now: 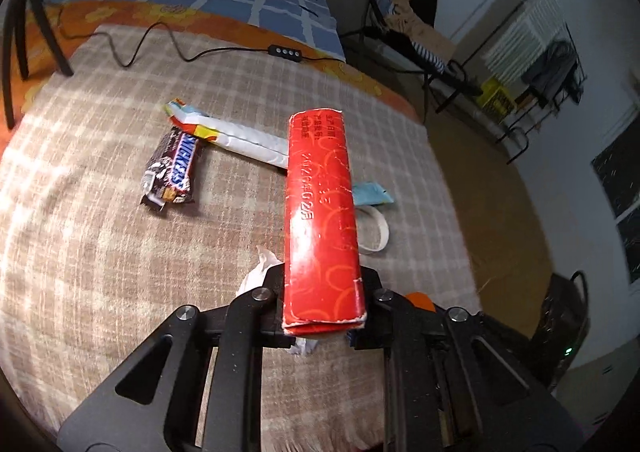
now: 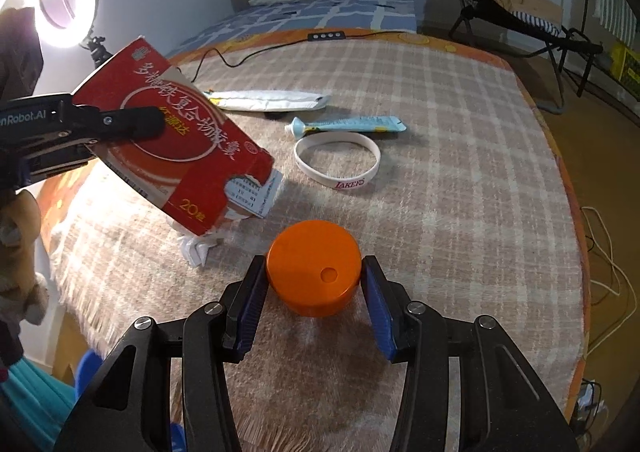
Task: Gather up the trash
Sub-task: 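Carry the red box and orange lid over the blue basket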
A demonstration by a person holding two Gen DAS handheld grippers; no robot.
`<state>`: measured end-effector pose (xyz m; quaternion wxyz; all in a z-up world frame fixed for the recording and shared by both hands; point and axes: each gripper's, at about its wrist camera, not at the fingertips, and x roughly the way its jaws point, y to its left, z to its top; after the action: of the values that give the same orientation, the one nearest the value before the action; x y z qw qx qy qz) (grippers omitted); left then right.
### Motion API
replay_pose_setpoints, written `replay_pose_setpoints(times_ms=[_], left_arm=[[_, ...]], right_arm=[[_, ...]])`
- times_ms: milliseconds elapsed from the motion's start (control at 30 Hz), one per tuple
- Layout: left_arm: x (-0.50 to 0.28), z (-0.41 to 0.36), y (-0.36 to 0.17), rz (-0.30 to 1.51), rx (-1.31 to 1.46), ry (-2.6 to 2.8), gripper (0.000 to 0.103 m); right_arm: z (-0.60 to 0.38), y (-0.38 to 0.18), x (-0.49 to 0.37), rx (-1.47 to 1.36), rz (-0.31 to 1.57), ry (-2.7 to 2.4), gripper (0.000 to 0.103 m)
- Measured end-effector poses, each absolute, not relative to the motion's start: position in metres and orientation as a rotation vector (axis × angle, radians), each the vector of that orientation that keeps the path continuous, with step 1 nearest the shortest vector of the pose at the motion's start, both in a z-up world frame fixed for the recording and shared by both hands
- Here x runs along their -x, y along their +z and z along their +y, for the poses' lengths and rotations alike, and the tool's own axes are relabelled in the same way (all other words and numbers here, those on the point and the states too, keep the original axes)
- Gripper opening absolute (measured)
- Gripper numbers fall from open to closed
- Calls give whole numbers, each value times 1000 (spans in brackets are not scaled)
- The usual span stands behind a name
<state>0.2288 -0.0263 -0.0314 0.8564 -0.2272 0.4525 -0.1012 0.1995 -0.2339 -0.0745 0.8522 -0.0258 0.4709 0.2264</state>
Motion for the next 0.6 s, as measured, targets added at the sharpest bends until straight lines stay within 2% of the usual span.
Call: replay_pose_setpoints(times_ms=[200,367,600], left_arm=[[-216,-10,-14,923,562,-256,15],[-208,-1,-20,957,683,-299,15],[-180,19,-13,959,712,-299,15]], right_arm=[[-235,-62,-186,45,968,485,46],[-239,-55,-176,50,961,490,46],[-248,-47,-154,33,956,512,46]])
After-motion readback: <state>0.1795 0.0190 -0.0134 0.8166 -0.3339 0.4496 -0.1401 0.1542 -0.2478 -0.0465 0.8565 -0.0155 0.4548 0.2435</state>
